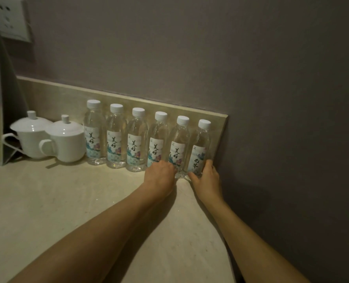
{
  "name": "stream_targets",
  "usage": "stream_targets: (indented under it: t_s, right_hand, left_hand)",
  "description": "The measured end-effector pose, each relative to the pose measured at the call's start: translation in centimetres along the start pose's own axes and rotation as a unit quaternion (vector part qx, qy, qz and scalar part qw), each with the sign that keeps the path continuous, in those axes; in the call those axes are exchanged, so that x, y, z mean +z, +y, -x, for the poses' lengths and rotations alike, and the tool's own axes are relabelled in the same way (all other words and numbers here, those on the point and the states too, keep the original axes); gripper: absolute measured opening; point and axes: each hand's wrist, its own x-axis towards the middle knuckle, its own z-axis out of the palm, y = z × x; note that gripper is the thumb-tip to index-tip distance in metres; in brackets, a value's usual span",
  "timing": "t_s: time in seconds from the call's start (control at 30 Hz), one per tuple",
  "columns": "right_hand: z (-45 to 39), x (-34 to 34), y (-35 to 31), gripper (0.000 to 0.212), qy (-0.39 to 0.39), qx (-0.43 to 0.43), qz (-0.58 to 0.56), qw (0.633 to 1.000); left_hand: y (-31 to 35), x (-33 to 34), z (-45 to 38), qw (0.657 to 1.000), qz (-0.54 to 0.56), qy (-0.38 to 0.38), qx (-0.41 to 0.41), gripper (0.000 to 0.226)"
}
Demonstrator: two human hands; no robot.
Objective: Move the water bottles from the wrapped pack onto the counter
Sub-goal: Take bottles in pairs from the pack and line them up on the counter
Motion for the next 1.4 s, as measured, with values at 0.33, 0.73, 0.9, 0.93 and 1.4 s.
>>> stream_targets:
  t_s: [0.33, 0.73, 0.9, 0.93, 1.4]
  right_hand:
    - [0.0, -0.3, -0.7, 0.044, -0.017, 0.022, 0.035, 0.999]
    - [4.0, -2.6, 0.2, 0.056, -0.011, 0.052, 0.121, 0.991]
    - [6.4, -5.3, 1.6, 0.056, 0.027, 0.039, 0.087, 0.995]
    - [6.7, -6.0, 1.8, 0.054, 0.037, 0.036, 0.08, 0.995]
    - [15.4, -20.4, 12.3, 0.037, 0.168, 0.023, 0.029, 0.985]
  left_hand:
    - [0.0, 0.0, 0.1, 1.0, 0.011, -0.001, -0.014, 0.023]
    - [1.3, -0.5, 2.6, 0.994, 0.11, 0.018, 0.005, 0.035]
    - [4.0, -1.5, 4.6, 0.992, 0.12, 0.033, 0.006, 0.035]
    - [4.6, -1.8, 5.0, 0.992, 0.121, 0.031, 0.009, 0.034]
    - [20.6, -4.1, 14.7, 0.987, 0.144, -0.012, 0.07, 0.026]
